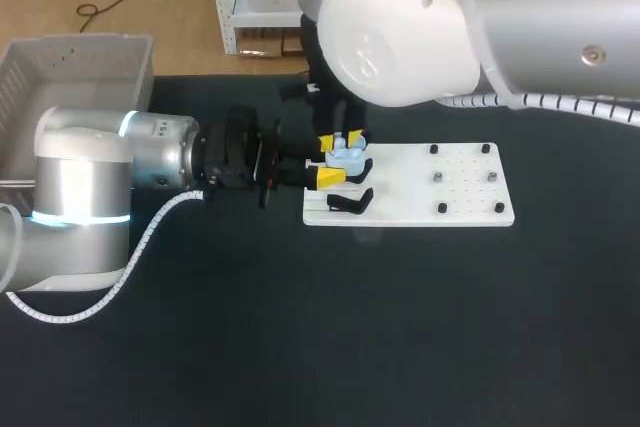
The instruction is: Pick up each earbud case from the left stands, insert the matching earbuds, close the lid, and place the case in the box.
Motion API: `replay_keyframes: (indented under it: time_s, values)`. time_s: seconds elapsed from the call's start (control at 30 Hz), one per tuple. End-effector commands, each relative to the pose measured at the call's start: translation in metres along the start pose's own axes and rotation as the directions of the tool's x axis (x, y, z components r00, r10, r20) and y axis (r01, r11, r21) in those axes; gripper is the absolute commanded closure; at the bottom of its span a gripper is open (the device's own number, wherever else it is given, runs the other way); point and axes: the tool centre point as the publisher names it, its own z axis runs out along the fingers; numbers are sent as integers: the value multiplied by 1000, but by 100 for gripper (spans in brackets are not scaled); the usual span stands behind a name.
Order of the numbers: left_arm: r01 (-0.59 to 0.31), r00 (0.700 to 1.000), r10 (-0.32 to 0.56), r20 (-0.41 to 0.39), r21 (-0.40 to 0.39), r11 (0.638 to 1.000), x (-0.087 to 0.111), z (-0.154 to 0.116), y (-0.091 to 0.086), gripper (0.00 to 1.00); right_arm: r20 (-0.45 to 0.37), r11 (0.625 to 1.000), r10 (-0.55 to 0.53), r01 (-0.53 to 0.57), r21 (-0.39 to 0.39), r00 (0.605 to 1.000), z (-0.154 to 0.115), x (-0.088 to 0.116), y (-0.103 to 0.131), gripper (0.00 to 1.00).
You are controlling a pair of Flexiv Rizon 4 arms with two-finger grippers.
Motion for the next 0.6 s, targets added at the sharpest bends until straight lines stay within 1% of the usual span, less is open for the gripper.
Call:
replay_keyframes:
  time_s: [0.03, 0.6]
  values:
    - [-2, 1000, 2, 10, -5, 1000, 5, 0, -2, 100, 4, 1000, 2, -2, 1, 1000, 2, -1, -1, 100]
    - [-2, 1000, 2, 10, -5, 1000, 5, 0, -2, 100, -17, 1000, -4, 4, 12, 1000, 8, -5, 0, 100]
